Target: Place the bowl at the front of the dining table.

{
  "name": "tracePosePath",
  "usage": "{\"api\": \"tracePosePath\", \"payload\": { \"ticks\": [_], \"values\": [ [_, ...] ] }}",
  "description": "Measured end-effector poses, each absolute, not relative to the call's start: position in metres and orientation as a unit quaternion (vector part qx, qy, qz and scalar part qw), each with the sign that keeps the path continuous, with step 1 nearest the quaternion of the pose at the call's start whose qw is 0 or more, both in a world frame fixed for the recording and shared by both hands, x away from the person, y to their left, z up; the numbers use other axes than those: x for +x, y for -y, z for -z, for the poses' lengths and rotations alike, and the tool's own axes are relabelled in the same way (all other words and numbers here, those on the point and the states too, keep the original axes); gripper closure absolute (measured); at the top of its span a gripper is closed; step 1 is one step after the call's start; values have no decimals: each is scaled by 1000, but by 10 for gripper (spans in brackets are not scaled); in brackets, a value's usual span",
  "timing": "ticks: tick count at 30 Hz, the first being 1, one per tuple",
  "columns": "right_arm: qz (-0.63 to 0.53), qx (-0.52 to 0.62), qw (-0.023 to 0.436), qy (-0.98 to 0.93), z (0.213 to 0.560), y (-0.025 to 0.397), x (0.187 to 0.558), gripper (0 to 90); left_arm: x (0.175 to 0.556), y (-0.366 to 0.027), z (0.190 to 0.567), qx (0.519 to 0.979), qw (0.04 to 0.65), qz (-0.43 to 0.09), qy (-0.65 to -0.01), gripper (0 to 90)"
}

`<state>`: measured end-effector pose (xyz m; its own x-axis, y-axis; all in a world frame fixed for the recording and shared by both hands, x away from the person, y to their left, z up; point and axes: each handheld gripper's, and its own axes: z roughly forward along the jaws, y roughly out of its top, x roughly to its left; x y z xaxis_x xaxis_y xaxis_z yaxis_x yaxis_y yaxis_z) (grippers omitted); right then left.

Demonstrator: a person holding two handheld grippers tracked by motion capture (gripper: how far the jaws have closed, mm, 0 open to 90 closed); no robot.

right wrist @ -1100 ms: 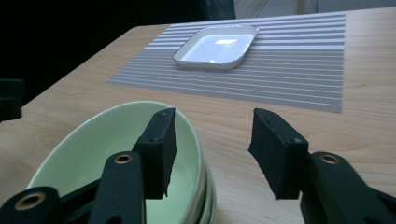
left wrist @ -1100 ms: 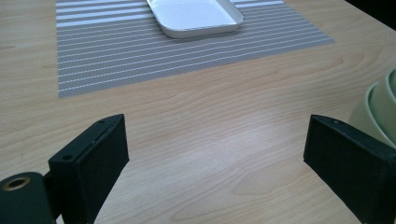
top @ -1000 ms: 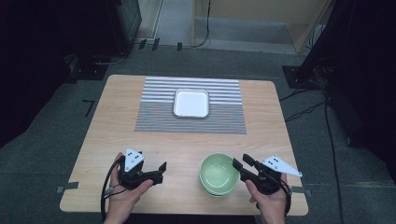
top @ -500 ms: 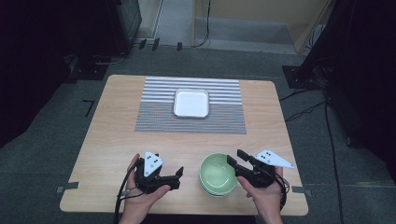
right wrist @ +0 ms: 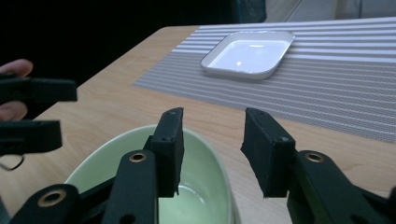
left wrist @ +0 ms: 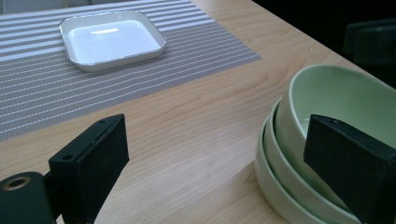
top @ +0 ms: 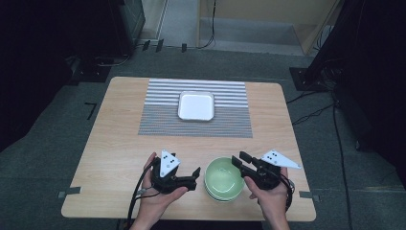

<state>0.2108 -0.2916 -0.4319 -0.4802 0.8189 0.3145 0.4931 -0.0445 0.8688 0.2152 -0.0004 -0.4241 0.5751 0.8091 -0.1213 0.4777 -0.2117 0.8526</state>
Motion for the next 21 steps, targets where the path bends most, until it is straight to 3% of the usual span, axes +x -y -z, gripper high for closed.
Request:
{"api": "tracePosePath", "payload": {
  "ticks": [13, 15, 21],
  "values": [
    [-514, 484, 156, -691, 436, 293, 203, 618, 203, 22, 429, 772, 460, -166, -406, 67],
    [-506, 489, 153, -694, 437, 294, 204, 627, 202, 23, 429, 772, 459, -169, -406, 140],
    [-493, 495, 143, -701, 443, 294, 205, 760, 204, 21, 429, 772, 457, -162, -411, 166]
  ]
}}
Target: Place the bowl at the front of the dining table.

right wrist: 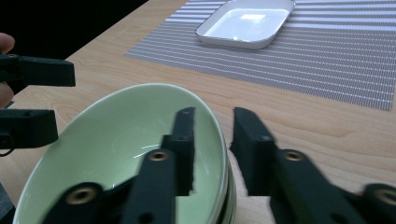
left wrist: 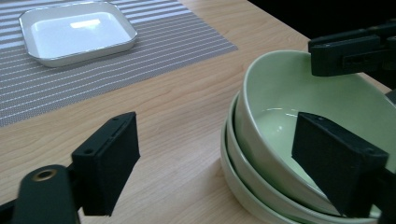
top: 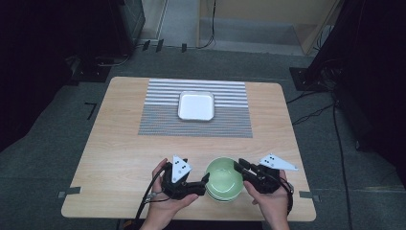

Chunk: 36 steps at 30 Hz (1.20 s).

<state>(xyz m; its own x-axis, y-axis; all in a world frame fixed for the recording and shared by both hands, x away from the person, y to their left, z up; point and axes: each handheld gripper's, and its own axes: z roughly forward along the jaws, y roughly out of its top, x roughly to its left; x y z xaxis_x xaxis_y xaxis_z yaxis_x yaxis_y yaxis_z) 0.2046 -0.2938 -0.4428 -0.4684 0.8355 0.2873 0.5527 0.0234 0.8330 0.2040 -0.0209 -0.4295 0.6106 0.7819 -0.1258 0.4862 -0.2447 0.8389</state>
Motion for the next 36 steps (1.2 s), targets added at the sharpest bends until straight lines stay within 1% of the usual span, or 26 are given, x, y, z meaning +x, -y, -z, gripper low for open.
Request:
{"api": "tracePosePath", "payload": {
  "ticks": [1, 3, 7, 9, 12, 14, 17, 20, 23, 28, 29, 30, 31, 33, 34, 35, 36],
  "values": [
    [-490, 495, 143, -703, 444, 294, 205, 761, 204, 20, 429, 770, 457, -162, -414, 226],
    [-486, 498, 138, -705, 445, 293, 205, 766, 205, 20, 429, 772, 456, -160, -412, 234],
    [-479, 500, 145, -706, 446, 292, 205, 837, 205, 21, 430, 775, 456, -154, -411, 255],
    [-480, 500, 147, -706, 446, 293, 205, 845, 204, 22, 431, 778, 453, -154, -407, 262],
    [-472, 485, 170, -716, 446, 290, 203, 866, 203, 24, 431, 779, 454, -150, -406, 262],
    [-466, 468, 199, -724, 446, 287, 200, 871, 203, 24, 431, 779, 455, -149, -404, 264],
    [-488, 431, 236, -721, 445, 285, 195, 866, 203, 24, 431, 779, 456, -148, -404, 265],
    [-492, 438, 224, -718, 443, 286, 197, 858, 204, 23, 431, 779, 455, -149, -405, 265],
    [-486, 462, 182, -719, 441, 291, 200, 840, 204, 23, 431, 780, 455, -149, -404, 265],
    [-461, 467, 181, -732, 438, 289, 199, 817, 203, 24, 431, 781, 454, -152, -401, 265],
    [-441, 473, 171, -743, 437, 287, 200, 780, 203, 25, 431, 782, 453, -153, -400, 265],
    [-436, 474, 166, -747, 437, 286, 201, 765, 203, 25, 431, 783, 452, -152, -399, 265],
    [-428, 478, 157, -751, 438, 285, 202, 771, 203, 25, 431, 783, 452, -153, -398, 265],
    [-430, 478, 161, -749, 440, 285, 203, 799, 203, 26, 431, 784, 452, -153, -397, 266],
    [-430, 478, 161, -749, 440, 285, 203, 799, 203, 26, 431, 784, 452, -153, -397, 266],
    [-427, 473, 180, -750, 442, 283, 202, 832, 202, 26, 431, 784, 452, -154, -396, 268],
    [-422, 470, 190, -751, 442, 281, 201, 843, 202, 26, 431, 784, 452, -153, -397, 268]
  ]
}}
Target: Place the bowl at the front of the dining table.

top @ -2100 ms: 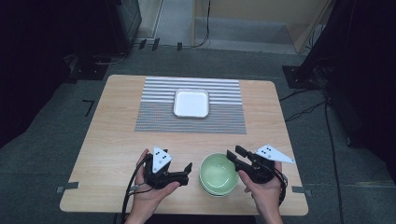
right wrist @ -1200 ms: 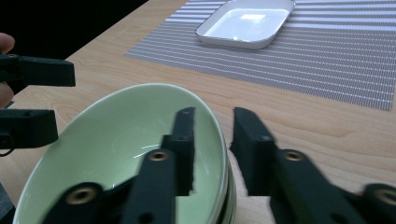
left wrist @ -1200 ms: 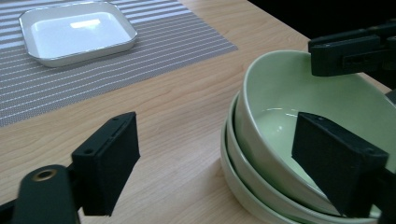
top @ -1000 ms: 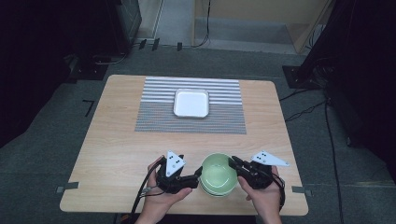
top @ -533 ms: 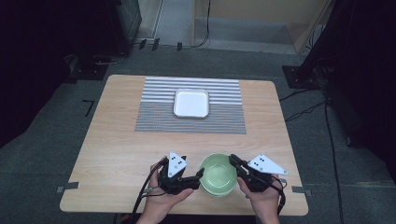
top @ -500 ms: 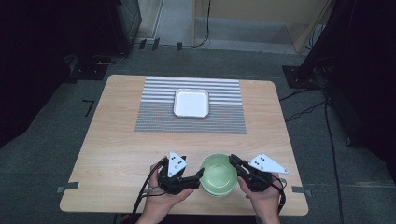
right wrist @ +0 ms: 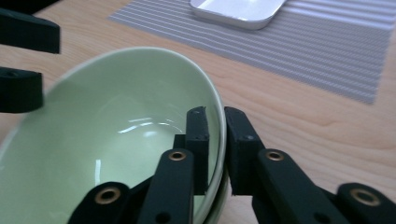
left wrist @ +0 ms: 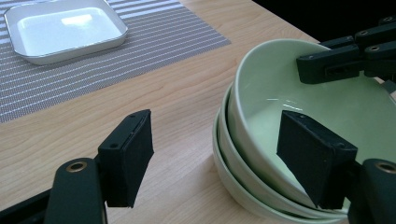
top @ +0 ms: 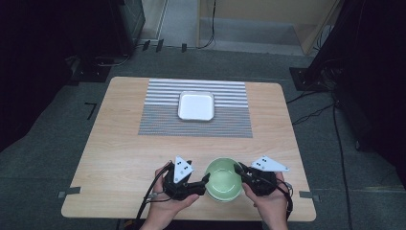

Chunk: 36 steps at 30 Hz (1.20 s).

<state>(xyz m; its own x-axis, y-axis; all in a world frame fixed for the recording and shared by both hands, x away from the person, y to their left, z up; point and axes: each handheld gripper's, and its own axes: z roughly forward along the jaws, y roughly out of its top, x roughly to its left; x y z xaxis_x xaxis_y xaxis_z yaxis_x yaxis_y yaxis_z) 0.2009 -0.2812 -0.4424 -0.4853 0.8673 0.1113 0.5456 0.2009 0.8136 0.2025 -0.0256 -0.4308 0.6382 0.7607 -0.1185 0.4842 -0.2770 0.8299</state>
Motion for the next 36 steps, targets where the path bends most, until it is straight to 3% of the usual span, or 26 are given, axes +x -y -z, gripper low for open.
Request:
{"api": "tracePosePath", "payload": {
  "ticks": [22, 23, 27, 36],
  "values": [
    [-478, 398, 305, -721, 426, 267, 177, 845, 201, 30, 433, 786, 466, -119, -388, 377],
    [-481, 394, 309, -720, 426, 265, 176, 846, 201, 30, 434, 785, 469, -121, -385, 400],
    [-491, 379, 323, -714, 423, 255, 169, 846, 195, 35, 435, 783, 476, -163, -366, 629],
    [-487, 366, 373, -700, 419, 237, 154, 836, 194, 24, 433, 752, 501, -201, -379, 811]
  ]
}}
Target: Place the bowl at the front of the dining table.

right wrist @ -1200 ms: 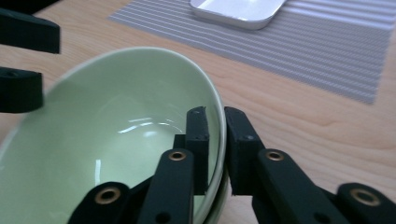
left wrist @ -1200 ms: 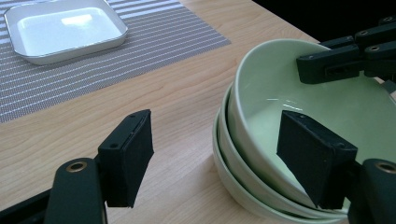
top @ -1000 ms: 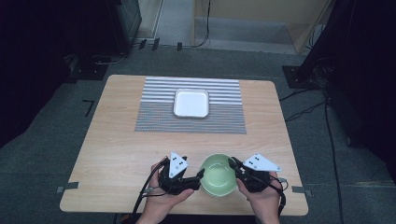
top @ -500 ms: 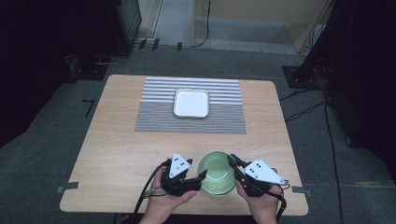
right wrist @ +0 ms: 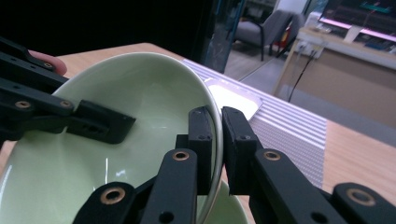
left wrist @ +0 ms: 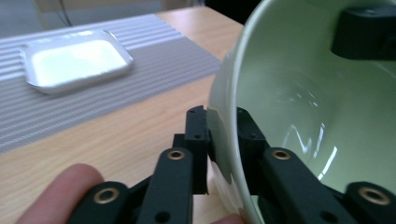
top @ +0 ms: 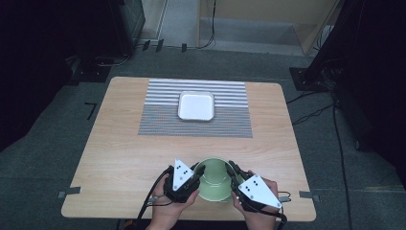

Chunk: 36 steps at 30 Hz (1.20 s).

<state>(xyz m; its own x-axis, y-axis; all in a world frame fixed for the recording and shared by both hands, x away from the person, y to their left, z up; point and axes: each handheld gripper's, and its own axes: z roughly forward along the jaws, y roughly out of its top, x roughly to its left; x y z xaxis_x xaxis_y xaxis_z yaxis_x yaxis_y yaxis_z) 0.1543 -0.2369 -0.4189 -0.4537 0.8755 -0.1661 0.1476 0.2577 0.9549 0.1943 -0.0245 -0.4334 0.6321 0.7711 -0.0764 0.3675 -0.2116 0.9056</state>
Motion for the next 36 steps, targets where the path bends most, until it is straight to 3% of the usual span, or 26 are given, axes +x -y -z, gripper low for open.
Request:
{"api": "tracePosePath", "payload": {
  "ticks": [6, 11, 15, 18, 20, 22, 24, 30, 33, 35, 36],
  "values": [
    [-498, 382, 353, -694, 418, 230, 152, 810, 195, 14, 429, 733, 522, -223, -375, 839],
    [-496, 420, 305, -696, 425, 226, 161, 728, 192, 12, 428, 730, 527, -229, -369, 839],
    [-488, 438, 290, -697, 432, 225, 167, 788, 188, 15, 428, 730, 525, -246, -363, 832],
    [-476, 440, 315, -693, 430, 224, 167, 851, 183, 20, 426, 725, 526, -267, -357, 819],
    [-488, 438, 311, -688, 429, 227, 168, 850, 183, 19, 425, 723, 530, -261, -358, 805],
    [-491, 434, 313, -688, 428, 228, 168, 849, 188, 13, 422, 726, 542, -220, -362, 779],
    [-489, 430, 319, -689, 426, 227, 168, 848, 190, 8, 419, 722, 552, -200, -367, 639],
    [-492, 433, 325, -682, 423, 233, 171, 848, 196, -7, 411, 716, 567, -183, -364, 394],
    [-495, 438, 327, -675, 422, 238, 172, 848, 196, -10, 408, 717, 559, -200, -365, 208],
    [-495, 440, 327, -674, 421, 239, 173, 848, 195, -12, 406, 717, 556, -213, -364, 126],
    [-496, 440, 328, -672, 420, 242, 173, 848, 195, -14, 405, 716, 556, -214, -364, 126]
  ]
}}
